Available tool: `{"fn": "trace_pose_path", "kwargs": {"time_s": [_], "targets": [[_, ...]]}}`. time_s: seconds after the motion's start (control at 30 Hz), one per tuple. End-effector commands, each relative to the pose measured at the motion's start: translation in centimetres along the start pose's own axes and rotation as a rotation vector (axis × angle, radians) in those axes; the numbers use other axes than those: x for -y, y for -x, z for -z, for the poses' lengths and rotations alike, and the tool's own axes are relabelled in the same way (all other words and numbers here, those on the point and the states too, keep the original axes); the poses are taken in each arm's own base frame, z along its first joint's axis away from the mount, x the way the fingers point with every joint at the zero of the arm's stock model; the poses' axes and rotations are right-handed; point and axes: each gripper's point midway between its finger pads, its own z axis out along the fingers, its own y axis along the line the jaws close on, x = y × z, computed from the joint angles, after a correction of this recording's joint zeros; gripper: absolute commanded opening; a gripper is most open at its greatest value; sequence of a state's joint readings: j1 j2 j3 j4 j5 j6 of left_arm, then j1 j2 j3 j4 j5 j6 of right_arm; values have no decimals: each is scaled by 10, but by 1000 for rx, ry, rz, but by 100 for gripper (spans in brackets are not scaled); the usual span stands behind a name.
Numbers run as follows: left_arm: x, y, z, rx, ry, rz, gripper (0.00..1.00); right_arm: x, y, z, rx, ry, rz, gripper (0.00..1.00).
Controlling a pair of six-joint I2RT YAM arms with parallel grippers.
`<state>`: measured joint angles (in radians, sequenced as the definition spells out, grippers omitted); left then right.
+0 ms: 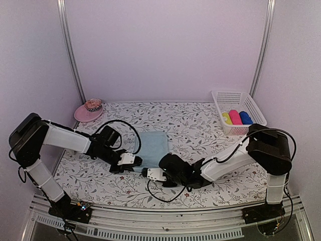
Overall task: Roll the towels
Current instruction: Roll the towel at the center of the board.
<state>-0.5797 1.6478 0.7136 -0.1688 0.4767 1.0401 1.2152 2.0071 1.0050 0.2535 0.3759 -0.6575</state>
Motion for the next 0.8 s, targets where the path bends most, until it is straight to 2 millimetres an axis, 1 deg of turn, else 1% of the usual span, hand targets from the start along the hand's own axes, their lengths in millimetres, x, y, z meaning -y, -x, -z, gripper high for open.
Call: {"fn": "trace_pose_path", "kwargs": {"time_s": [0.0, 0.07, 0.2, 0.27, 0.33, 0.37, 0.4, 0.5, 0.6, 0.77], "targets": [[16, -9, 5, -10, -48, 20, 0, -38, -25, -6, -93, 218, -45, 4], [17, -6, 8, 1, -44, 14, 1, -38, -21, -2, -81, 250, -74, 4], [15, -4, 16, -2, -4, -8, 20, -38, -8, 9, -48, 338, -138, 3], [11, -3, 22, 0, 33, -15, 38, -39, -1, 15, -37, 392, -173, 3], [5, 1, 29, 14, 80, -21, 51, -43, 4, 20, -31, 458, -202, 3], [-1, 7, 38, 41, 147, -29, 60, -51, 9, 26, -44, 564, -251, 3], [-2, 10, 42, 54, 168, -36, 61, -50, 14, 26, -40, 590, -268, 3], [1, 15, 50, 86, 209, -67, 62, -53, 16, 27, -67, 673, -320, 3], [9, 16, 56, 108, 246, -124, 61, -52, 19, 28, -77, 742, -379, 3], [22, 15, 59, 129, 271, -206, 59, -49, 23, 30, -85, 850, -470, 3]]}}
